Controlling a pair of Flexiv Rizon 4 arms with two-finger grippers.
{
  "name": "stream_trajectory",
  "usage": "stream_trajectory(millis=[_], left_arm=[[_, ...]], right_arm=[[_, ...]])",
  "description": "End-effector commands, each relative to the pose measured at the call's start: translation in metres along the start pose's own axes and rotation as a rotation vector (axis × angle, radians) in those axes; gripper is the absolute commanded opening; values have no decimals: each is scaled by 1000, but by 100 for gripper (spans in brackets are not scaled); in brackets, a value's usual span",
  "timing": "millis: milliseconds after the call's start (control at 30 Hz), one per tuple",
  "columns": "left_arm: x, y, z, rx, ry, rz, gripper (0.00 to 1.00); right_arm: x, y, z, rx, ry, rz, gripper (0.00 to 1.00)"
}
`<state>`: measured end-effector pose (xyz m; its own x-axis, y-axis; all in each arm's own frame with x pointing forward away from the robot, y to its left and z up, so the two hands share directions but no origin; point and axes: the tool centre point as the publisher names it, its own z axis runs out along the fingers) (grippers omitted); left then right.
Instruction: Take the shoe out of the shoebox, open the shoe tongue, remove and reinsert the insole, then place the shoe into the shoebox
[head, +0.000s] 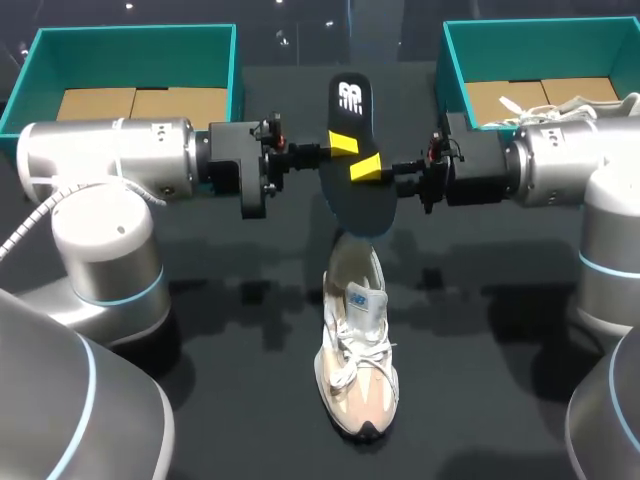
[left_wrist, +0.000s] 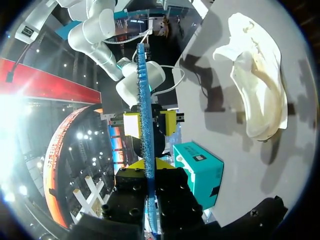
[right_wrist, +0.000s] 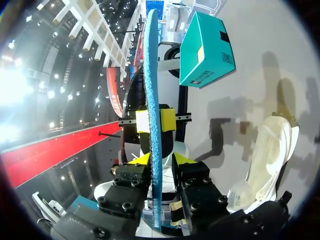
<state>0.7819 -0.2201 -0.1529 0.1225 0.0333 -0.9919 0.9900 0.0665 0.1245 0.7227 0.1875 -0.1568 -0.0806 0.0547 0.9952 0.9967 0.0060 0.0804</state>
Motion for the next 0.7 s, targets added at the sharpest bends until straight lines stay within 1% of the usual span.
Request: stream_trajectory(millis=[33,200,233,267,433,500,633,700], left_arm=[[2,-1,0,4,0,2,0],[2,-3,-2,19,3,-4,0],[1,-3,-3,25,9,-12,24],[1,-4,-5,29,13,-21,100],[-1,-7,-26,45,50,-86,100],[1,-9,-36,41,85,-123,100],[4,-9,-55,61,138,-272,100],[6,-12,-64,51,183,-344,100]], right_arm=[[-3,1,2,-4,5,-1,0],[-5,3,2,-12,14,-5,0],[-6,3,1,-13,16,-6,0],[-6,4,0,-15,17,-7,0],[-10,5,-8,-30,21,-17,0],[-11,5,-12,-37,23,-26,0],[-12,5,-19,-51,25,-39,0],[-12,6,-22,-56,30,-44,0]])
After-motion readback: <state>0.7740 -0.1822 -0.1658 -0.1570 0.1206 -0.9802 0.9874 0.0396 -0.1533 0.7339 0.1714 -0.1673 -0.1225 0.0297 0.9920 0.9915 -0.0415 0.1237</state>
